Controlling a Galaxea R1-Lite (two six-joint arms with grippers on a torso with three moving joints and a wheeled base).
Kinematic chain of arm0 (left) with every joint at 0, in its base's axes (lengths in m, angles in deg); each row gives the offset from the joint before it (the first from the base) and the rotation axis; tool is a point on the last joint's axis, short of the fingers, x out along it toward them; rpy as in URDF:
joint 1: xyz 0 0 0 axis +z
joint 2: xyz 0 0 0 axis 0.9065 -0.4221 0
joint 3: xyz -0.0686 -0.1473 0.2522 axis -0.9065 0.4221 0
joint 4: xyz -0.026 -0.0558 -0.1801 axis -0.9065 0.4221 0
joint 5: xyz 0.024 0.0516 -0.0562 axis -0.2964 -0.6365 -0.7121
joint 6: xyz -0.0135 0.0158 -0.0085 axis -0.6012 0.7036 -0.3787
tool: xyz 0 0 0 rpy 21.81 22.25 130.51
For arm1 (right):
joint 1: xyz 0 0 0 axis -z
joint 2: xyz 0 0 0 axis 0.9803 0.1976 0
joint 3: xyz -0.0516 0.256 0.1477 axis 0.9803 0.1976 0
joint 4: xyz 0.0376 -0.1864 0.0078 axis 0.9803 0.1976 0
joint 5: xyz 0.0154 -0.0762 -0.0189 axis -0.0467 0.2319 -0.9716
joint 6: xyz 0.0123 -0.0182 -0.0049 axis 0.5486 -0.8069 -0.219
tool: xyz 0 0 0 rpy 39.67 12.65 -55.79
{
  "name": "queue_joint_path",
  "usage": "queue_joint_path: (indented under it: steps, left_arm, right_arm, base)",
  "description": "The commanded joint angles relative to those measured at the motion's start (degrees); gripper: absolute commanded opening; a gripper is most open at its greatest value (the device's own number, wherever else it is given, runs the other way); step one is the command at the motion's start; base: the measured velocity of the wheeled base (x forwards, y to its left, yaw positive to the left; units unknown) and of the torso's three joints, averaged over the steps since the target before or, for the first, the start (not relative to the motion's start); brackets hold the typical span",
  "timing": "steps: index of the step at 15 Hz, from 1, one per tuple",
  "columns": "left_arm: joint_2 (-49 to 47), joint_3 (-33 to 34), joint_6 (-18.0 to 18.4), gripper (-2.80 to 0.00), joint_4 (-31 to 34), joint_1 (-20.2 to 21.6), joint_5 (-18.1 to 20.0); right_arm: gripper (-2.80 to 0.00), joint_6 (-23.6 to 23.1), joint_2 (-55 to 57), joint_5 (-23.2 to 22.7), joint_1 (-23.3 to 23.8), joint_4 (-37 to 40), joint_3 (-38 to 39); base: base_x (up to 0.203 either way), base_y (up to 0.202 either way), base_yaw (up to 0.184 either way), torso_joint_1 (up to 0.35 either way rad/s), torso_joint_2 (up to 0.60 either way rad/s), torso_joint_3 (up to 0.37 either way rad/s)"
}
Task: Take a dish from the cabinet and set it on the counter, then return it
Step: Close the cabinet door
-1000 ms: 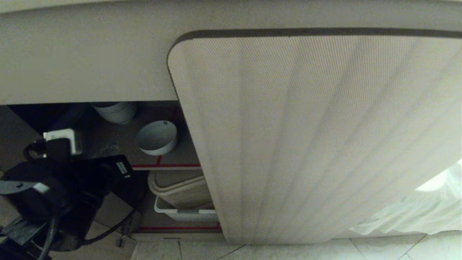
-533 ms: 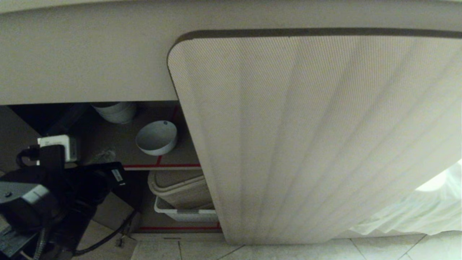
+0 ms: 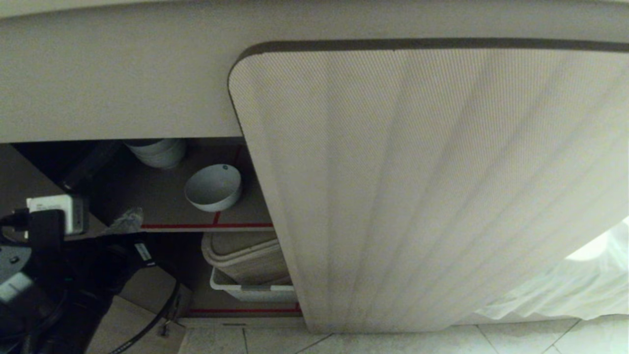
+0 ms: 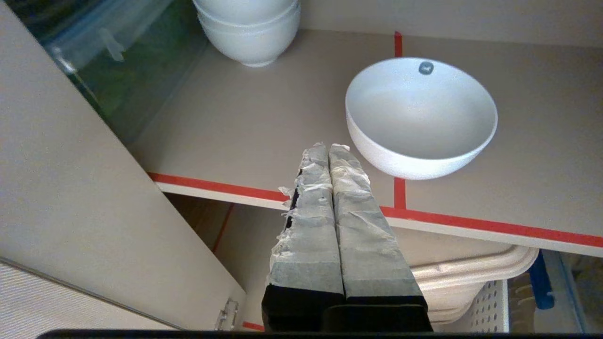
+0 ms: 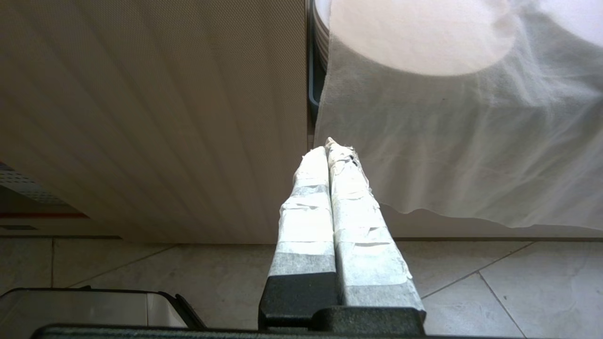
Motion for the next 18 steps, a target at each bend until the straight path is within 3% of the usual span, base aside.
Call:
queue_joint_path:
  steps: [1,5,8,10,14,18]
  left_arm:
    - [1.13,0.43,0.94,-2.80,-2.78,0.02,-0.15]
    - [3.18,3.29,1.34,-2.80,-2.78,-0.11,0.23]
    - [5.57,3.37,1.23,-2.80,-2.56,2.94,1.61]
    - [8.75,3.37,1.40,-2.80,1.23,7.68,6.36]
    - [17.05,3.37,4.77,-2.80,10.14,17.97,21.92]
    - [25.82,3.37,5.89,-2.80,22.77,18.80,25.31]
  right_arm:
    - [-2.80,0.00,0.00,0.00,0.01,0.00,0.00]
    - [-2.80,0.00,0.00,0.00,0.07,0.00,0.00]
    - [-2.80,0.03,0.00,0.00,0.00,0.00,0.00]
    - [-2.80,0.06,0.00,0.00,0.07,0.00,0.00]
    - [-2.80,0.00,0.00,0.00,-0.01,0.00,0.00]
    - [-2.80,0.00,0.00,0.00,0.07,0.00,0.00]
  base:
    - [0.000,0.000,0.000,0.000,0.00,0.000]
    - [0.000,0.000,0.000,0.000,0.00,0.000]
    - [0.000,0.000,0.000,0.000,0.00,0.000]
    - [0.000,0.000,0.000,0.000,0.00,0.000]
    - [0.000,0.000,0.000,0.000,0.00,0.000]
    - [0.000,0.000,0.000,0.000,0.00,0.000]
